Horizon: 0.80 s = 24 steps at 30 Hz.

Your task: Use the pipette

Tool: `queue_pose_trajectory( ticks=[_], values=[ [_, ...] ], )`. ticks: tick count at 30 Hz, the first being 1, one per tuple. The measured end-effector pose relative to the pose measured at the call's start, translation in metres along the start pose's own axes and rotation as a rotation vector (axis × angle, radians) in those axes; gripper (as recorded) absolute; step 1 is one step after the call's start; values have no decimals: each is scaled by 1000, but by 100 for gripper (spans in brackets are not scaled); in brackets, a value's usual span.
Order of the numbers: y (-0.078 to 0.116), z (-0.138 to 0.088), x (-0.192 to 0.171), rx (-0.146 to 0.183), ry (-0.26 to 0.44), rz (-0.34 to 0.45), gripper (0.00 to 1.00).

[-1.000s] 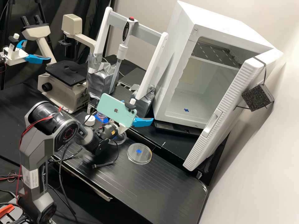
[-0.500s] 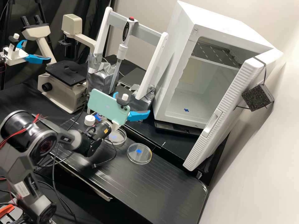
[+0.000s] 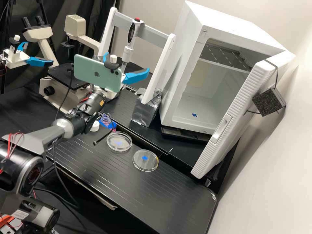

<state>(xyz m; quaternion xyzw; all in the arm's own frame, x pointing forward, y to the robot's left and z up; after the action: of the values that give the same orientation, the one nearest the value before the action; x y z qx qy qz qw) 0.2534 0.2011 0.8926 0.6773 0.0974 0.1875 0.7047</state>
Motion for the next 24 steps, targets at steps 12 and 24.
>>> queue_pose_trajectory(
  ticks=[12,24],
  values=[
    [-12,-37,59,-73,-44,-78,100],
    [-25,-35,101,-103,-106,-139,100]
  ],
)
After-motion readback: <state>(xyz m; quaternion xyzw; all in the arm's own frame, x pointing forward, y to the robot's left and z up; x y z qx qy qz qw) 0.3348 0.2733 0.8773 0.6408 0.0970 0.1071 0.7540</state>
